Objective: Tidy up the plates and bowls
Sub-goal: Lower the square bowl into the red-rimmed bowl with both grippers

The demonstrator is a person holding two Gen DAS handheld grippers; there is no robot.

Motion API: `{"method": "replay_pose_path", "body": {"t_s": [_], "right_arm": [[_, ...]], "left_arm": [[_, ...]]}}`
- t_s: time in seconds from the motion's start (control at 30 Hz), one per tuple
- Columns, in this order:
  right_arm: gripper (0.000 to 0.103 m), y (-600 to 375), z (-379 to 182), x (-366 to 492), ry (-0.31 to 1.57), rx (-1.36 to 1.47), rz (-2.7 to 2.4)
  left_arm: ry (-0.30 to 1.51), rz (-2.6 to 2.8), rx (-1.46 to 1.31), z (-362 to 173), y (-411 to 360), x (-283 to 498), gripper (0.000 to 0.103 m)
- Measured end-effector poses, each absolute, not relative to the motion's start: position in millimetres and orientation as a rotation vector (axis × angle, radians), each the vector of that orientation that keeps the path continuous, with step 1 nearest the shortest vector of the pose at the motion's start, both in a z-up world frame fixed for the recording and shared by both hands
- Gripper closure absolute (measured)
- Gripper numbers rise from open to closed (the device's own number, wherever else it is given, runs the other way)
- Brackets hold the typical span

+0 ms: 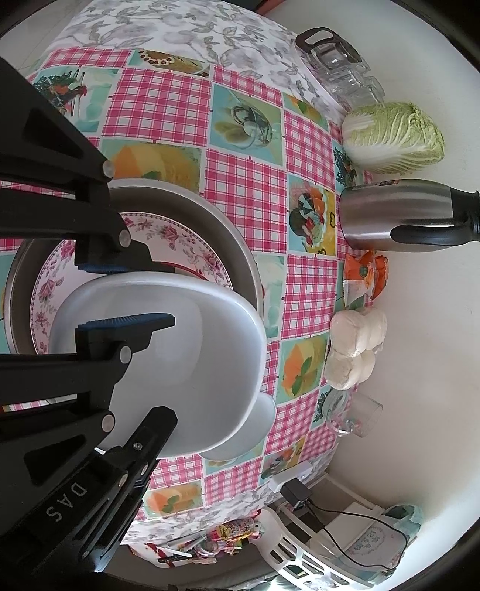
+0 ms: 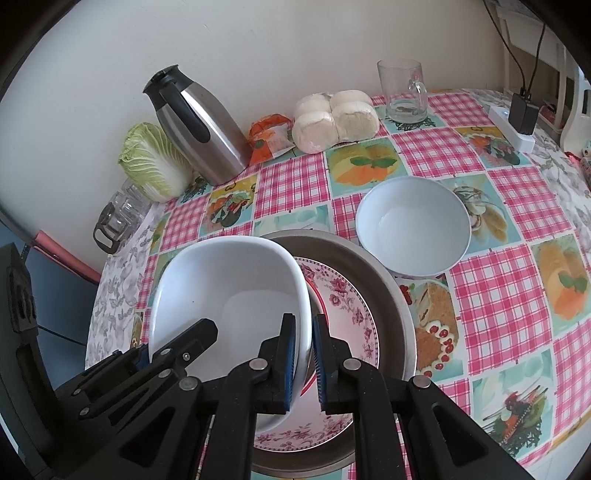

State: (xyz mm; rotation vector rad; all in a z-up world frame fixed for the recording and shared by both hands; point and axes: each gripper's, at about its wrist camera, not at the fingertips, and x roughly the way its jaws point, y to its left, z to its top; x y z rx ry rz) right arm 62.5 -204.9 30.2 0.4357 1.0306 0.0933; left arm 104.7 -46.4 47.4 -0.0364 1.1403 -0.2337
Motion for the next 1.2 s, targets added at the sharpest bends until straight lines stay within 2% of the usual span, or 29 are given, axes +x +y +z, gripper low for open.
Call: {"method": "replay_pose_path", "body": {"t_s": [0.7, 1.2], "right_arm": [[0.09, -205.0, 21.9, 64.6, 1.056, 0.453, 0.09], [0.081, -208.8, 27.9, 62.6, 1.042, 0.461, 0.098]], "left_arm": [[1.137, -0.236, -0.036, 46.2, -46.8, 106.4, 0.083], [1.136, -0.236, -0.052, 44.3, -47.5, 105.7, 0.083]]}}
